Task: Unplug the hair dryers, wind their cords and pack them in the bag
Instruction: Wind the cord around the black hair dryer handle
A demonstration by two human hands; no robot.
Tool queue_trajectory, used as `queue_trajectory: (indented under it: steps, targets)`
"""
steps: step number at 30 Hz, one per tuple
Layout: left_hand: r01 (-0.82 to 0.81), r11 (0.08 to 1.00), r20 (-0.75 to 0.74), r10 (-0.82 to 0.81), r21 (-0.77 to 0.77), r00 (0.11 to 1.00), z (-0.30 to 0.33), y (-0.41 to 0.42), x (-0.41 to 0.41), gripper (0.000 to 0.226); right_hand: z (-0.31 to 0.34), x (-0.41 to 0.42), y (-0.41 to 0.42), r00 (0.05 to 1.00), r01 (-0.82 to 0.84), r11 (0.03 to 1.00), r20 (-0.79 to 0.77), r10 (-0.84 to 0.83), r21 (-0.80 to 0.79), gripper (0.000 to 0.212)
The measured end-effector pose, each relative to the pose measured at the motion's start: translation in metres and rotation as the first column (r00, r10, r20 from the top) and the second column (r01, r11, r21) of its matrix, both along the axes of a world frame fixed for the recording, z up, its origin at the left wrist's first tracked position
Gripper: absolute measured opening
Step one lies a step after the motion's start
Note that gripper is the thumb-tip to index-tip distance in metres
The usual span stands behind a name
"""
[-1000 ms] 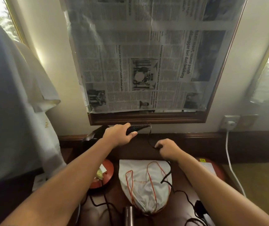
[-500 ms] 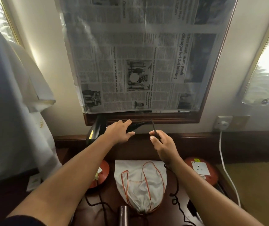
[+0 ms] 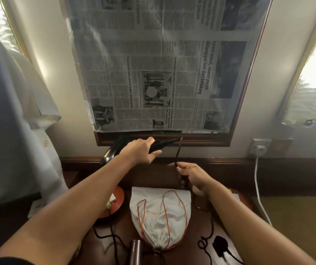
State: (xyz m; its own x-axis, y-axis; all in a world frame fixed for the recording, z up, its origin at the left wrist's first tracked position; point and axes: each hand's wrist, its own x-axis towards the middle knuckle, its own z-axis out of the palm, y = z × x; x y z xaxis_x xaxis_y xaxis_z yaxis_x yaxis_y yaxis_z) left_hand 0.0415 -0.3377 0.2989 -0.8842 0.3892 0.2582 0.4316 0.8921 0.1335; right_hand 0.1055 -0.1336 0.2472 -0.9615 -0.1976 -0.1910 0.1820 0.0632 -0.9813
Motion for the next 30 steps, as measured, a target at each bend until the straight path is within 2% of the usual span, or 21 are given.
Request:
queue_trajectory:
  steps: [3, 6, 9, 12, 17, 25, 30]
  targets:
    - [0.042, 0.999, 0.035, -0.042, -0.019, 0.999, 0.004, -0.003, 0.001, 0.049, 0.002, -0.004, 0.006, 0.993, -0.099, 0.995, 0.072, 0.097, 0.019, 0.03]
    - [0.092, 0.993, 0.062, -0.087, -0.074, 0.994, 0.006, -0.006, 0.003, 0.047, 0.003, -0.01, 0.012, 0.974, -0.193, 0.976, 0.143, 0.178, 0.104, 0.025]
    - [0.147, 0.98, 0.075, -0.138, -0.131, 0.988, 0.005, -0.005, 0.007, 0.051, 0.008, -0.015, 0.014, 0.973, -0.22, 0.949, 0.117, 0.198, 0.227, 0.023]
    - [0.197, 0.973, 0.079, -0.189, -0.118, 0.979, 0.002, -0.002, 0.013, 0.046, 0.016, -0.021, 0.016, 0.982, -0.189, 0.933, 0.07, 0.176, 0.307, 0.026]
    - [0.234, 0.967, 0.123, -0.222, -0.098, 0.967, -0.004, -0.003, 0.016, 0.037, 0.026, -0.037, 0.028, 0.988, -0.14, 0.911, 0.118, 0.102, 0.388, 0.024]
    - [0.22, 0.952, 0.135, -0.195, -0.212, 0.972, -0.015, -0.004, 0.014, 0.045, 0.057, -0.051, 0.04, 0.996, 0.013, 0.851, -0.079, 0.033, 0.525, 0.023]
    - [0.137, 0.966, 0.141, -0.107, -0.218, 0.984, -0.02, 0.004, 0.01, 0.045, 0.072, -0.05, 0.03, 0.981, 0.087, 0.861, -0.195, 0.015, 0.501, 0.02]
